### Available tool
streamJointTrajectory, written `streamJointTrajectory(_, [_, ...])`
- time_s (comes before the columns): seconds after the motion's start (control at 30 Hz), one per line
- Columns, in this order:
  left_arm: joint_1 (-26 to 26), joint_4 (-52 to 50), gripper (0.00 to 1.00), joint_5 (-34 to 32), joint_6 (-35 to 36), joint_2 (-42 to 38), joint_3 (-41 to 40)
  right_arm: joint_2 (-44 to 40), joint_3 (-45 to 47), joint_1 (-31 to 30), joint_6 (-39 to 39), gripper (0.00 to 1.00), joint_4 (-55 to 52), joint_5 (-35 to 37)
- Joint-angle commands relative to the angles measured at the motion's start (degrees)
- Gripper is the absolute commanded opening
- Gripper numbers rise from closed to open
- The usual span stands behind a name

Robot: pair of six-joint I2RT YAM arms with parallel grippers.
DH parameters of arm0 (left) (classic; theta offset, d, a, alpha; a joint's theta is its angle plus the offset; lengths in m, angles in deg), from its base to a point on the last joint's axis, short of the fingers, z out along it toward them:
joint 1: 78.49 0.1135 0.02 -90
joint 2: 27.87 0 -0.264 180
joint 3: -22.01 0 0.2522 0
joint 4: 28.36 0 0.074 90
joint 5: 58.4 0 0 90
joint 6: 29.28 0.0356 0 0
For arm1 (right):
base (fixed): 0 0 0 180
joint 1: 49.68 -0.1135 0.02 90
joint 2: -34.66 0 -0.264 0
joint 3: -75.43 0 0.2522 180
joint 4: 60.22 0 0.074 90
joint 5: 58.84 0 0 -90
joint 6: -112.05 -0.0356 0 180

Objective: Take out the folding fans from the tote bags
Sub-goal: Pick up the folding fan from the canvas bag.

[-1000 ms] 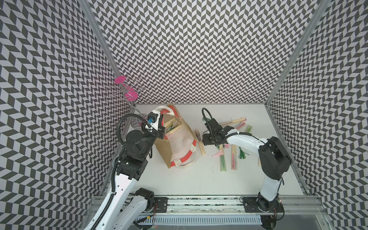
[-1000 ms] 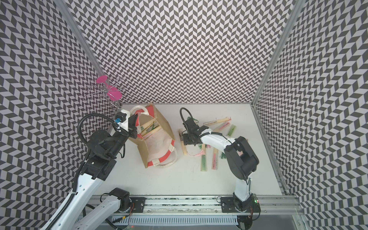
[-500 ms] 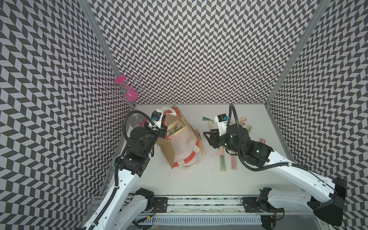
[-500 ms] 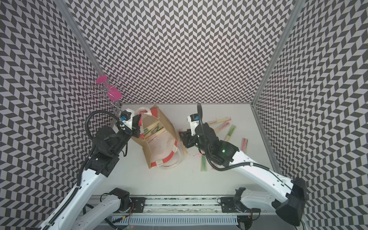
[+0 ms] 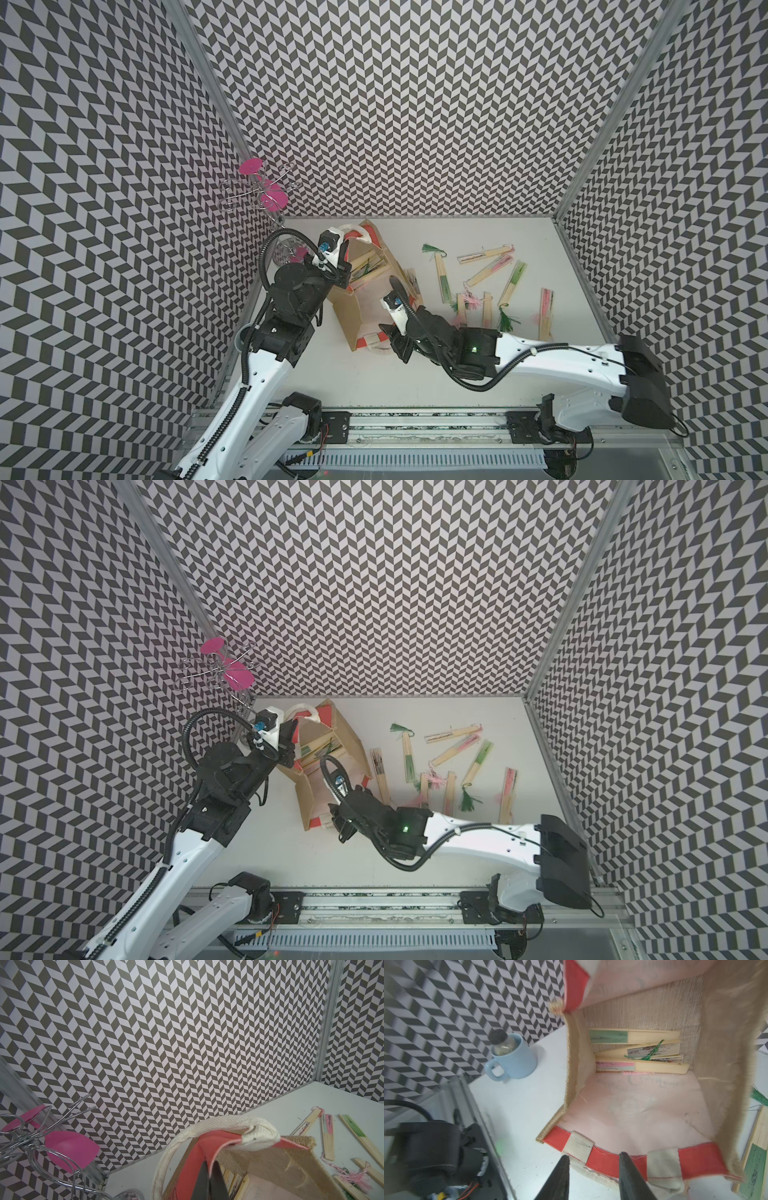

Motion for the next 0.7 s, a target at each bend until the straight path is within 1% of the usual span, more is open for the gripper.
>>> streamJointTrajectory(0.0, [0.38, 3.12, 0.00, 1.49, -0.91, -0.87, 3.36, 7.32, -5.94, 0.58, -3.64, 0.31, -0.62, 6.25])
streamJointTrajectory(0.03, [0.42, 3.09, 0.00, 1.77, -1.07, -1.00, 3.48, 10.26, -8.14, 0.85, -4.50, 0.29, -2.60, 7.54])
streamJointTrajectory(0.1, [0.38, 3.24, 0.00, 2.37, -1.38, -1.38, 3.52, 14.95, -11.90, 1.59, -5.92, 0.27, -6.28, 8.02])
streamJointTrajectory(0.2, [0.38, 3.19, 0.00, 3.31, -1.73, -1.83, 3.49, 20.08, -15.76, 3.27, -8.05, 0.26, -9.50, 6.45])
streamJointTrajectory(0.3, [0.38, 3.21, 0.00, 4.28, -2.89, -2.19, 3.47, 23.44, -17.61, 5.40, -9.44, 0.27, -8.90, 3.53])
streamJointTrajectory(0.43, [0.40, 4.29, 0.00, 6.47, -4.95, -2.97, 2.86, 27.62, -21.66, 9.21, -11.78, 0.33, -8.13, -2.06])
streamJointTrajectory(0.53, [0.38, 4.77, 0.00, 9.26, -5.36, -3.54, 2.54, 29.14, -23.04, 12.59, -14.33, 0.35, -4.75, -7.34])
streamJointTrajectory(0.67, [0.37, 5.55, 0.00, 13.49, -3.82, -5.27, 1.04, 28.90, -22.51, 16.70, -20.02, 0.40, 0.24, -11.85])
